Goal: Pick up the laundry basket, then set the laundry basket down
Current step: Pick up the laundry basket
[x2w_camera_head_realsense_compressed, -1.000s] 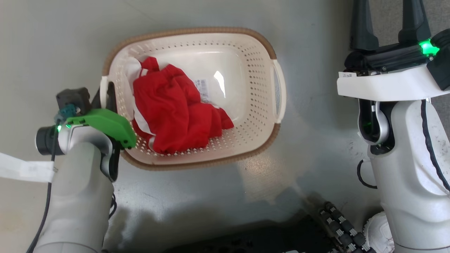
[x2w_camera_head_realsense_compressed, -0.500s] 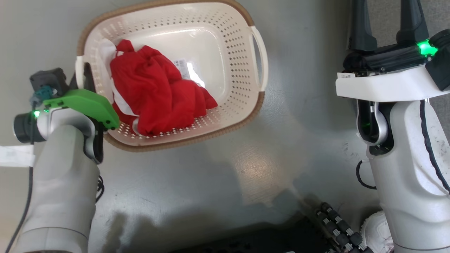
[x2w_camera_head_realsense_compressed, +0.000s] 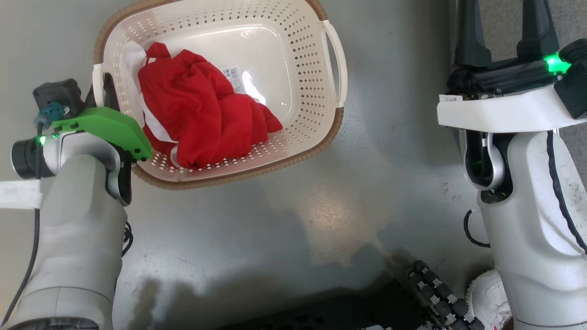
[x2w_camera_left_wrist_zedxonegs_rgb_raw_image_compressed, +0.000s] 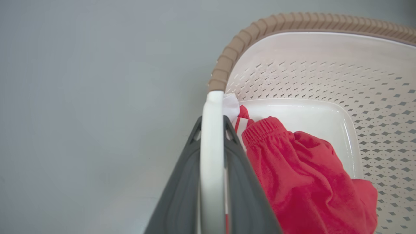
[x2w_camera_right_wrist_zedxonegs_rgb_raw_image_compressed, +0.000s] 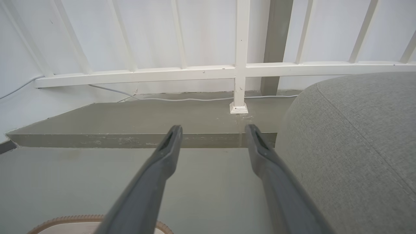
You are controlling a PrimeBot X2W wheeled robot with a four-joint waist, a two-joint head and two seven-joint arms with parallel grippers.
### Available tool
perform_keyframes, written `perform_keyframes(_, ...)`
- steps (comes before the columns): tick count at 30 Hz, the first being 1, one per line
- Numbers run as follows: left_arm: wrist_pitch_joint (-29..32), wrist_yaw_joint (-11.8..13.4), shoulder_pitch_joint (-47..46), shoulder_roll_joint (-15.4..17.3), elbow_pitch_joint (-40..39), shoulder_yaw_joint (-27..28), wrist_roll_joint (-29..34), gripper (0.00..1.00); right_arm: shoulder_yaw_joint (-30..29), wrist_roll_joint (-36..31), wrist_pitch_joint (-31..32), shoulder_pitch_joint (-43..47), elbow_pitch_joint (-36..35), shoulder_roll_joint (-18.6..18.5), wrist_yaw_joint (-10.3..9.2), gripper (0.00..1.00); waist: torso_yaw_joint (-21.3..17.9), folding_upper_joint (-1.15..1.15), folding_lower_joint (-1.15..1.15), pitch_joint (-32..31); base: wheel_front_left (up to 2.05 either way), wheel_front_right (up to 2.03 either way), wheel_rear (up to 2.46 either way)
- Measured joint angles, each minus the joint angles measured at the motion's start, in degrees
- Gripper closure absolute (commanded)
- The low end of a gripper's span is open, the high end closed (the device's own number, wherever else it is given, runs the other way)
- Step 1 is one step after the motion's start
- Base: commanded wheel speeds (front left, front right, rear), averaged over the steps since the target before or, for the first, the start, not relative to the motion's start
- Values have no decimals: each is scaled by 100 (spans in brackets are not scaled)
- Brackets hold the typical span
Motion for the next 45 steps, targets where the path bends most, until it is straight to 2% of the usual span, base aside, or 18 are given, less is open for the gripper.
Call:
perform_keyframes(13, -7, -1, -160, -10, 137, -144, 82, 100, 13, 48, 0, 0, -8, 0, -14, 0, -60, 0, 0, 72, 0, 0, 0)
perform_keyframes(14, -8, -1, -160, -11, 153, -146, 82, 83, 13, 48, 0, -1, -8, 0, -14, 0, -61, 0, 0, 75, 0, 0, 0)
perform_keyframes(15, -19, -1, -161, -11, 172, -148, 82, 76, 14, 49, 0, -1, -8, 0, -14, 0, -62, 0, 0, 77, 0, 0, 0)
perform_keyframes(16, -22, -1, -162, -12, 200, -154, 83, 58, 15, 49, 0, -1, -8, 1, -14, 0, -63, 0, 0, 80, 0, 0, 0)
perform_keyframes(17, -22, -1, -162, -15, 233, -156, 87, 52, 15, 49, 0, -1, -9, 0, -14, 0, -64, 0, 0, 83, 0, 0, 0)
perform_keyframes(18, -22, -1, -162, -16, 253, -156, 89, 28, 15, 49, 0, -1, -9, 0, -15, 0, -63, 0, 0, 85, 0, 0, 0)
perform_keyframes(20, -22, -1, -167, -16, 256, -156, 89, 8, 14, 49, 0, -2, -9, 1, -15, 0, -61, 0, 0, 87, 0, 0, 0)
perform_keyframes(22, -22, -1, -180, -25, 265, -155, 88, 0, 13, 49, 0, -2, -8, 1, -15, 0, -58, 0, 0, 87, 0, 0, 0)
perform_keyframes(34, -23, -1, -252, -27, -43, -120, 91, 0, -73, 44, 0, -5, 25, 1, -23, 0, 21, 0, 0, -73, 0, 0, 0)
perform_keyframes(40, -23, -12, -241, -23, -586, -57, 142, 0, -185, -23, 0, -4, 90, 2, -23, 0, 86, 0, 0, -270, 0, 0, 0)
perform_keyframes(45, -24, -35, -136, -12, -1349, -47, 388, 0, -282, -96, 0, 22, 181, 2, -13, 0, 154, 0, 0, -500, 0, 0, 0)
